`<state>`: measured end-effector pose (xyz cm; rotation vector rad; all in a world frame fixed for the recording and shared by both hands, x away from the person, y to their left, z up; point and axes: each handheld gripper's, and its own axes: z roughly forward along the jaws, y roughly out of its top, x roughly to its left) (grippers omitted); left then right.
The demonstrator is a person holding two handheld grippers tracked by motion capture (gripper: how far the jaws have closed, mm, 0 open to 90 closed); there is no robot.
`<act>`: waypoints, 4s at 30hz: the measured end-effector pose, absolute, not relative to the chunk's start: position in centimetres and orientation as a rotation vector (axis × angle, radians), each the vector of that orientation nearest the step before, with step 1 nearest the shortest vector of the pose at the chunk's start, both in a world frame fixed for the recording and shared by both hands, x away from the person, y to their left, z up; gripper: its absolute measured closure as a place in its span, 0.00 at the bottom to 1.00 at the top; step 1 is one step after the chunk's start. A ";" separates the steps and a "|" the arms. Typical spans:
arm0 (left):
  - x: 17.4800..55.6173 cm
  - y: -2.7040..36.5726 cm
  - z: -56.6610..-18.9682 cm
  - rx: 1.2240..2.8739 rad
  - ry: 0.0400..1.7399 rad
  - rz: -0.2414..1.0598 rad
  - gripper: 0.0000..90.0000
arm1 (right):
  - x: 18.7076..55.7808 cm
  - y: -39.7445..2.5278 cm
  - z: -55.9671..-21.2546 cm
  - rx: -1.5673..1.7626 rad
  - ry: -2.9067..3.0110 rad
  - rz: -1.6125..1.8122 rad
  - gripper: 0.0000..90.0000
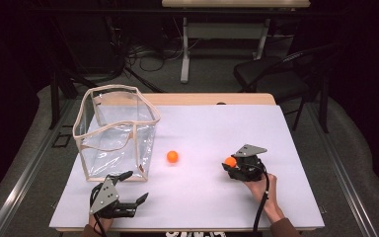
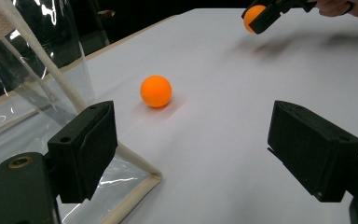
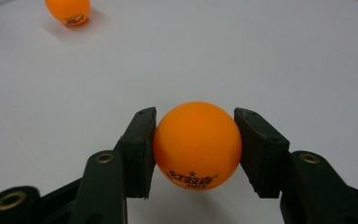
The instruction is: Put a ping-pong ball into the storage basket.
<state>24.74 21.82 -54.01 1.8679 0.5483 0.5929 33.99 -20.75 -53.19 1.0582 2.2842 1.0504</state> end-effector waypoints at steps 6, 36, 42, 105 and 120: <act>24.7 21.8 -54.0 1.869 0.549 0.593 0.18 | 33.6 -20.6 -52.2 1.041 2.276 1.057 0.56; 24.7 21.8 -54.0 1.870 0.551 0.590 0.18 | 32.7 -20.7 -49.6 1.013 2.252 1.077 0.56; 24.7 21.7 -54.0 1.870 0.549 0.590 0.18 | 32.6 -20.6 -49.3 1.010 2.250 1.083 0.56; 24.9 21.7 -54.1 1.888 0.541 0.587 0.18 | 34.9 -16.0 -46.7 0.903 2.313 1.115 0.56; 24.9 21.7 -54.1 1.888 0.542 0.591 0.18 | 35.6 -14.6 -46.3 0.869 2.335 1.121 0.56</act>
